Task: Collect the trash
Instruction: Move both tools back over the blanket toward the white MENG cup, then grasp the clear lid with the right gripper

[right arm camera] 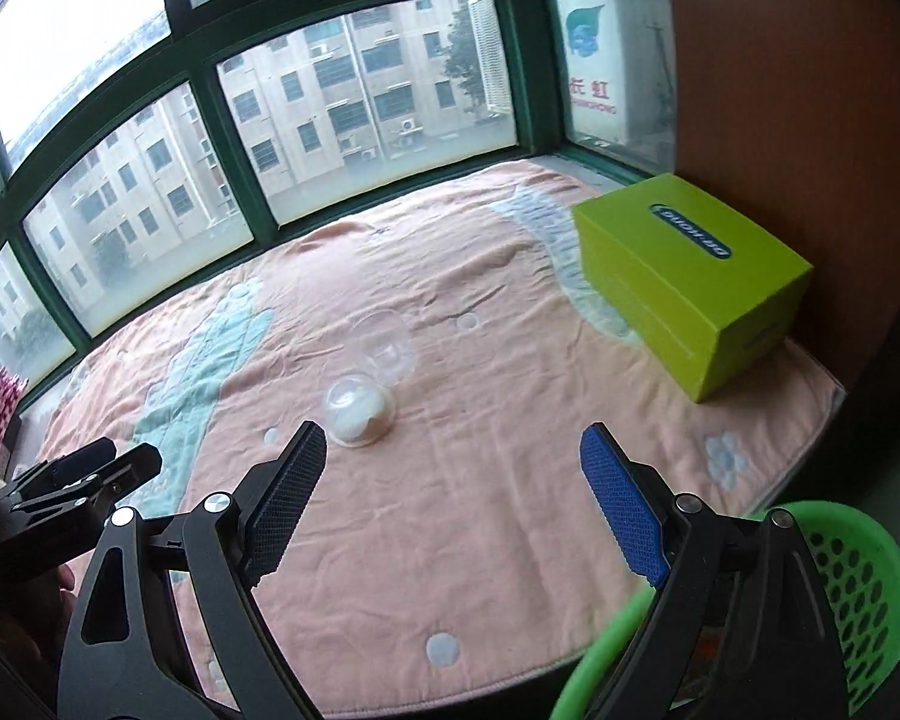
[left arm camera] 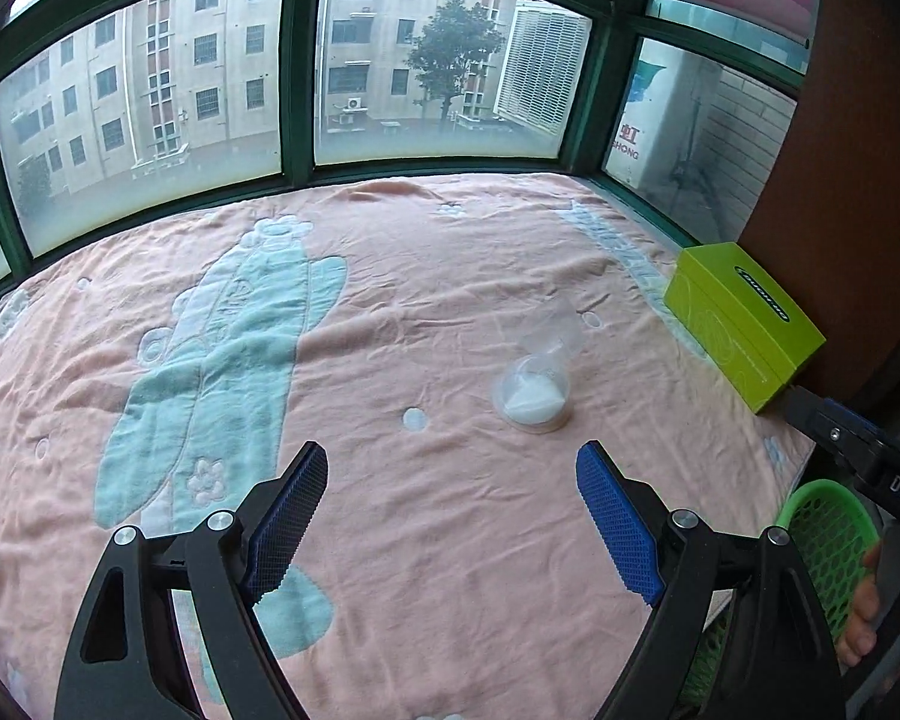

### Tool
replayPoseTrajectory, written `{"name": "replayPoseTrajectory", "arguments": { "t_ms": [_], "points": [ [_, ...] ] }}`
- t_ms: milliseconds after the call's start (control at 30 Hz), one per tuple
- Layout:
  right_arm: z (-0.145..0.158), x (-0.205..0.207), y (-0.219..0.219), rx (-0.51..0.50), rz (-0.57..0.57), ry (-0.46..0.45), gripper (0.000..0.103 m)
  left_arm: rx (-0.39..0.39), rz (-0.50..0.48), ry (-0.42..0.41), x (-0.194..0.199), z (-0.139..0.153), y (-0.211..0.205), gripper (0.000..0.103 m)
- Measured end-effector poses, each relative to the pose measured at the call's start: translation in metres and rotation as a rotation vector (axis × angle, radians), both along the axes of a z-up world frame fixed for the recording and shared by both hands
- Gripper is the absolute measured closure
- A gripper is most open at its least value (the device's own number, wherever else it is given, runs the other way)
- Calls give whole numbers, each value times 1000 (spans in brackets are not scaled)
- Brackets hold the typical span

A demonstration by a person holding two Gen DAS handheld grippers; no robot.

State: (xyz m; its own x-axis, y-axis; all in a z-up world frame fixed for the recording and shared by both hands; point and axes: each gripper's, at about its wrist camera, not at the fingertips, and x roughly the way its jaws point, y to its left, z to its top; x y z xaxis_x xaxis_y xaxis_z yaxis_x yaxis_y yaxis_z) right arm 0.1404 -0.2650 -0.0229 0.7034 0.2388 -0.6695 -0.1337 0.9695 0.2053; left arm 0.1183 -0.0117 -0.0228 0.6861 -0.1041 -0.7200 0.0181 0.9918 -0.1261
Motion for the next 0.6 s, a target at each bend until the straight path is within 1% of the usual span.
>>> {"name": "replayPoseTrajectory", "arguments": {
  "t_ms": [267, 433, 533, 600],
  "points": [
    [-21, 65, 41, -61, 133, 50, 17, 3, 33, 19, 12, -7, 17, 21],
    [-41, 100, 57, -103, 182, 79, 17, 3, 39, 33, 22, -13, 22, 21],
    [-55, 121, 65, -89, 210, 114, 17, 4, 45, 46, 28, -18, 24, 21],
    [-65, 134, 71, -101, 218, 129, 17, 4, 44, 59, 32, -22, 24, 21]
  ]
}}
